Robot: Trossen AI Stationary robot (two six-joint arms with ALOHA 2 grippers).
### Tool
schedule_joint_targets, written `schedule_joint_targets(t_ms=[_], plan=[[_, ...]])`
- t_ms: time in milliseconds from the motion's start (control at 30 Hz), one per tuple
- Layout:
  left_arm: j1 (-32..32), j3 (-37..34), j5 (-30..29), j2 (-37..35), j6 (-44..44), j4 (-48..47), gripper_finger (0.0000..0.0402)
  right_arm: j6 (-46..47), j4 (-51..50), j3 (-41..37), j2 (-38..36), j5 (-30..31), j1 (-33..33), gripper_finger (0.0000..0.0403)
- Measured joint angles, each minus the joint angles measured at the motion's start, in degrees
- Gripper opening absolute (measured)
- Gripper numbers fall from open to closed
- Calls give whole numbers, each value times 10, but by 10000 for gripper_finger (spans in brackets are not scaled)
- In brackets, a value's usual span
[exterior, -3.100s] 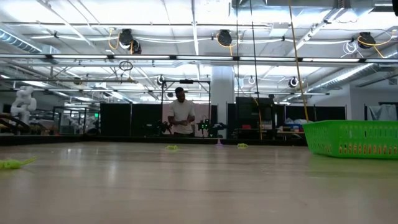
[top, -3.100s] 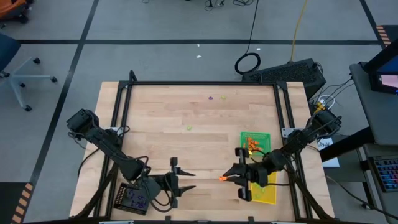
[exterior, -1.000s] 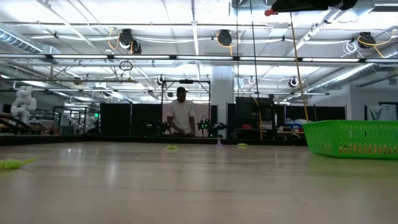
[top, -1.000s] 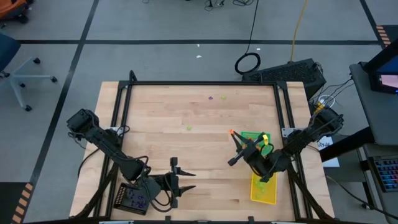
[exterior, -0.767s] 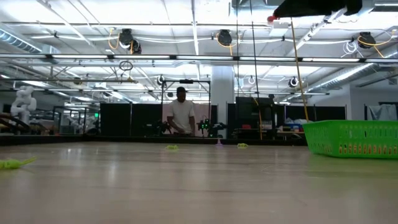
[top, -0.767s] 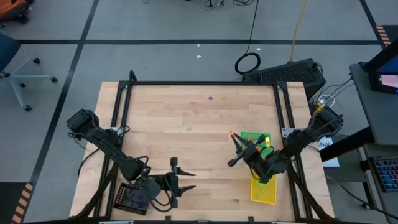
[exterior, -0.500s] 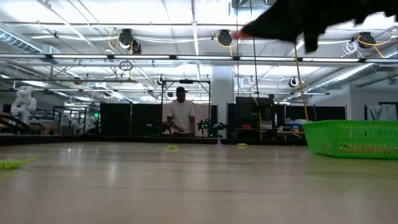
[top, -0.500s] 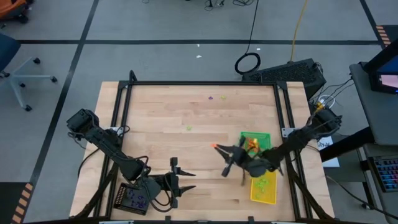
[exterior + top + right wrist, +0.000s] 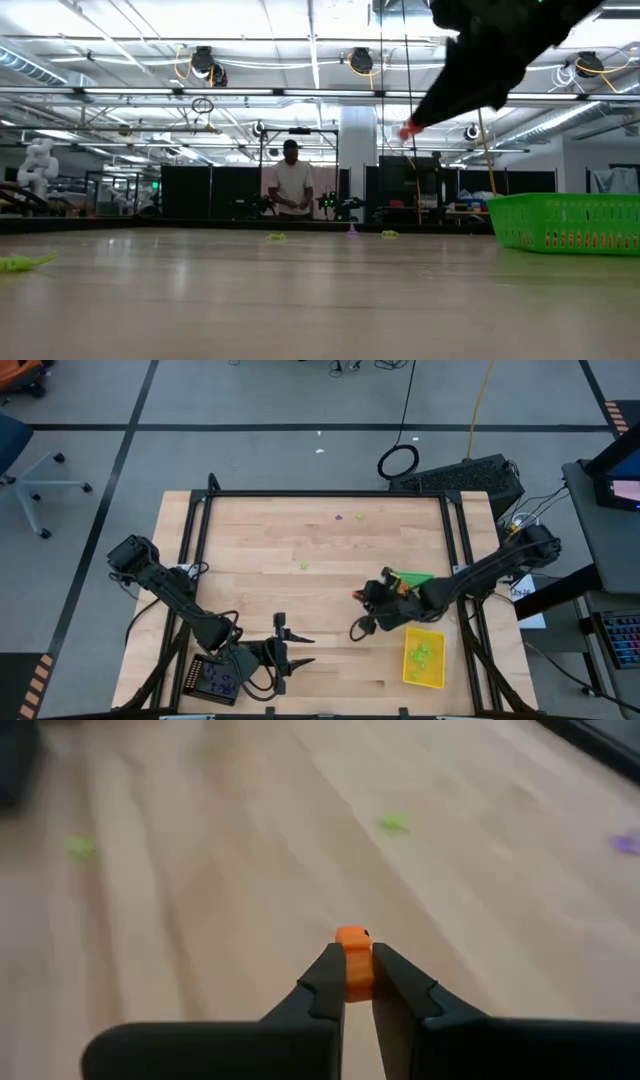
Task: Sort Halloween decoration
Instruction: Put the orange skeleton toy into the green bin
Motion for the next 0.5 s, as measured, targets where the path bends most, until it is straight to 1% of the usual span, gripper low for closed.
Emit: schedule_joint_targets(t_ms=[167,267,367,467,500], plan=[[0,0,0,0,-1,0,191,61,-293,99,-28,-32,-2,15],[0,0,0,0,-1,1,191,102,-447,149,-29,-69,-2,15],[0,0,0,0,-1,4,191,131,-559,172,-29,-125,-3,15],[0,0,0,0,-1,5,191,154,-630,173,-28,-198,-9,15],[0,0,0,0,-1,5,191,164,-657,173,-28,-210,-9,15]])
